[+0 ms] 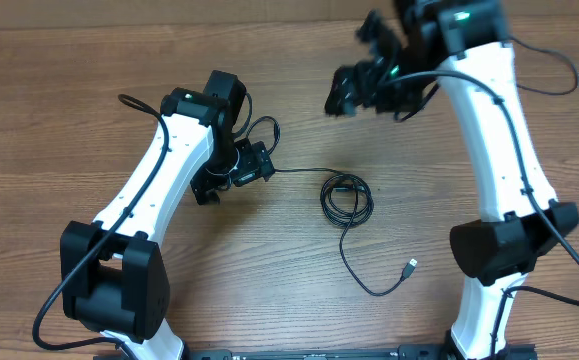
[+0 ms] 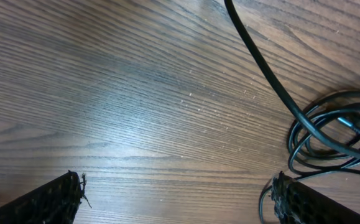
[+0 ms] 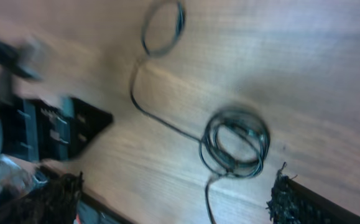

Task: Untangle cables

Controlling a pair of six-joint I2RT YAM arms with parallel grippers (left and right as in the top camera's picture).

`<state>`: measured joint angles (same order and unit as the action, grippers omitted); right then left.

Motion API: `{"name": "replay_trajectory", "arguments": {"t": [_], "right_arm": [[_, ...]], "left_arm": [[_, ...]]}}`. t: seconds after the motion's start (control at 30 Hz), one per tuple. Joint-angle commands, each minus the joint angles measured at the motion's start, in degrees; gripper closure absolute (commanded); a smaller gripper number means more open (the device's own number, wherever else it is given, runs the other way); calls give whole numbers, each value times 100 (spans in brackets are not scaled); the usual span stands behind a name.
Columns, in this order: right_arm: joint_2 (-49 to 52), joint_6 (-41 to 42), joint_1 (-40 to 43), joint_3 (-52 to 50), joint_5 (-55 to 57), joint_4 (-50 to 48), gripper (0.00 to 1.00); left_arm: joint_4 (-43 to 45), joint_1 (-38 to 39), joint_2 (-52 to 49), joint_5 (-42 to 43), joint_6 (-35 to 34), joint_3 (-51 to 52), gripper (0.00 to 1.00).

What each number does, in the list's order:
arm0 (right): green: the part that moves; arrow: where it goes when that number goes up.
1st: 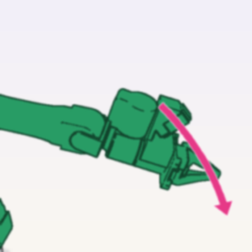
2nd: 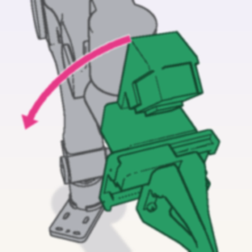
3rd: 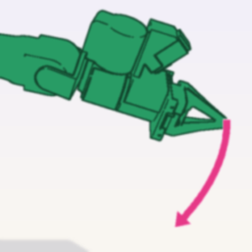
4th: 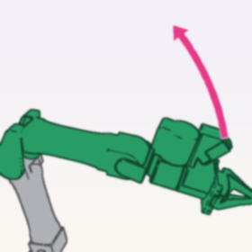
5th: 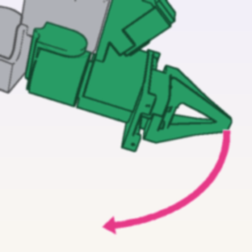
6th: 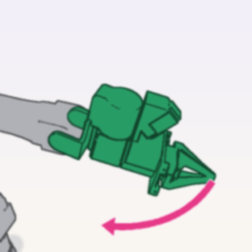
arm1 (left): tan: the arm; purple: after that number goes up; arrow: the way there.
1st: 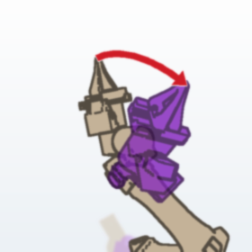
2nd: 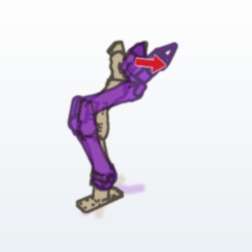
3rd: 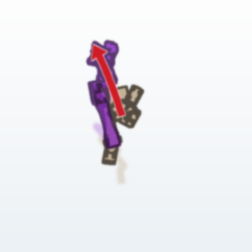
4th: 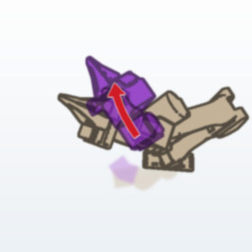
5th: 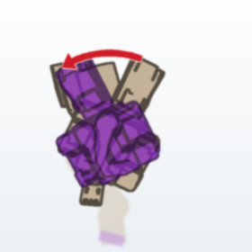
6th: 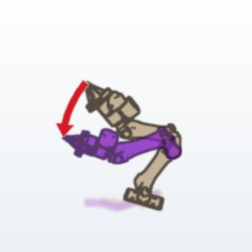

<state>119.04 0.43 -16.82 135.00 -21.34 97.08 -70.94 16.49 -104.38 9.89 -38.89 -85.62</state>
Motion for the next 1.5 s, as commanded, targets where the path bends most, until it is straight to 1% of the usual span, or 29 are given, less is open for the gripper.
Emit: {"name": "replay_trajectory", "arguments": {"t": [0.0, 0.07, 0.13, 0.23, 0.33, 0.37, 0.5, 0.57, 0.7, 0.93, 1.0, 1.03, 1.1, 1.17, 1.2, 1.23, 1.3, 1.33, 1.4, 1.43, 1.47], "right_arm": [[-63, -426, -243, -627, 291, -2, 2], [-63, -732, -374, -1016, 293, -70, 2], [-63, -848, -466, -1429, 310, -293, 2], [-63, -846, -579, -1980, 553, -745, 2], [-63, -881, -667, -2479, 946, -1322, 2], [-63, -1008, -686, -2612, 1034, -1510, 2], [-63, -1462, -745, -2896, 1082, -1998, 3], [-63, -1685, -787, -2927, 1073, -2081, 3], [-61, -2264, -931, -2931, 841, -2011, 3], [-31, -2868, -1342, -3119, 804, -1978, 3], [-31, -2883, -1432, -3211, 896, -2116, 4], [-31, -2881, -1467, -3246, 942, -2184, 7], [-31, -2876, -1508, -3320, 994, -2299, 16], [-31, -2750, -1510, -3364, 997, -2380, 22], [-31, -2697, -1510, -3381, 997, -2424, 32], [-31, -2614, -1510, -3388, 999, -2470, 47], [-31, -2387, -1495, -3388, 999, -2592, 73], [-31, -2212, -1493, -3388, 997, -2669, 82], [-33, -1897, -1495, -3370, 997, -2778, 93], [-33, -1770, -1495, -3348, 994, -2800, 96], [-35, -1661, -1495, -3294, 997, -2793, 96]], "left_arm": [[-175, -271, 57, -166, 92, -2, 0], [-398, -599, 57, -332, -192, -2, 0], [-577, -1019, 57, -313, -457, -2, 0], [-710, -1593, 57, -55, -483, -2, 0], [-804, -1965, 57, 26, -485, 0, 0], [-817, -2039, 57, 26, -485, 0, 0], [-815, -2173, 57, 0, -483, 0, 0], [-782, -2173, 57, -9, -483, 0, 0], [-603, -2173, 57, -44, -485, 0, 1], [-138, -2173, 57, -44, -485, 0, 1], [-24, -2173, 57, -44, -485, 0, 1], [11, -2173, 57, -44, -485, 0, 0], [70, -2173, 57, -44, -485, 0, 0], [109, -2173, 57, -44, -485, 0, 1], [118, -2173, 57, -44, -485, 0, 0], [118, -2173, 57, -44, -485, 0, 0], [118, -2173, 57, -44, -485, 0, 0], [118, -2173, 57, -44, -485, 0, 1], [118, -2173, 57, -44, -485, 0, 0], [118, -2173, 57, -44, -485, 0, 1], [118, -2173, 57, -44, -485, 0, 1]]}}
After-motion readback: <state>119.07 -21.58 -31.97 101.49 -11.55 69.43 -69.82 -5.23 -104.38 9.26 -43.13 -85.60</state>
